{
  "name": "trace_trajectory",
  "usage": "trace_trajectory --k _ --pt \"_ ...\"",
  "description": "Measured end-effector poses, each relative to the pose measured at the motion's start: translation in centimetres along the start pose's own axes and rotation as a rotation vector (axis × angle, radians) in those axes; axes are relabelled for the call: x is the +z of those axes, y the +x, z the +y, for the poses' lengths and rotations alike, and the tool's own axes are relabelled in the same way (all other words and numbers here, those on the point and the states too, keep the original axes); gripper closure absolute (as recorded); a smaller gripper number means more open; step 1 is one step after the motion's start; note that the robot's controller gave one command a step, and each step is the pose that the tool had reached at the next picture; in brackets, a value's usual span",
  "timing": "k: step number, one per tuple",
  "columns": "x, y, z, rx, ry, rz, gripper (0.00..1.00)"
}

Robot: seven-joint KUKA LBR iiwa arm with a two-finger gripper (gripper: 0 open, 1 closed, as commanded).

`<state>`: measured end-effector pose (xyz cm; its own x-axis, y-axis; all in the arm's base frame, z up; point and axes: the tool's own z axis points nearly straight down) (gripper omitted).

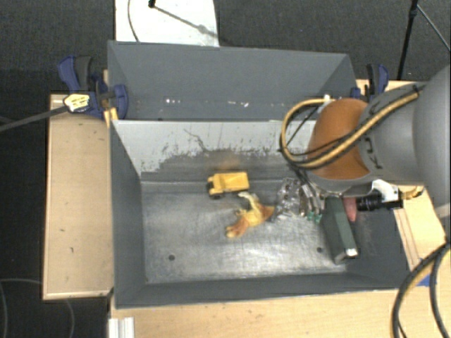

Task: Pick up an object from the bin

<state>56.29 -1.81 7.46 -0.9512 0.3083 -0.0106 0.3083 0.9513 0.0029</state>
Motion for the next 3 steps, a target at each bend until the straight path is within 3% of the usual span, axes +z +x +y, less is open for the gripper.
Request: trace_trajectory --k 1,2,3 --pt "-4.1 0.3 -0.2 -0.011 0.004 0.015 1.00" --pt "-11.0 -1.4 0.9 0.013 0.003 0.011 1.00" --pt "-12.9 -0.6 -0.7 0.020 0.001 0.004 1.00"
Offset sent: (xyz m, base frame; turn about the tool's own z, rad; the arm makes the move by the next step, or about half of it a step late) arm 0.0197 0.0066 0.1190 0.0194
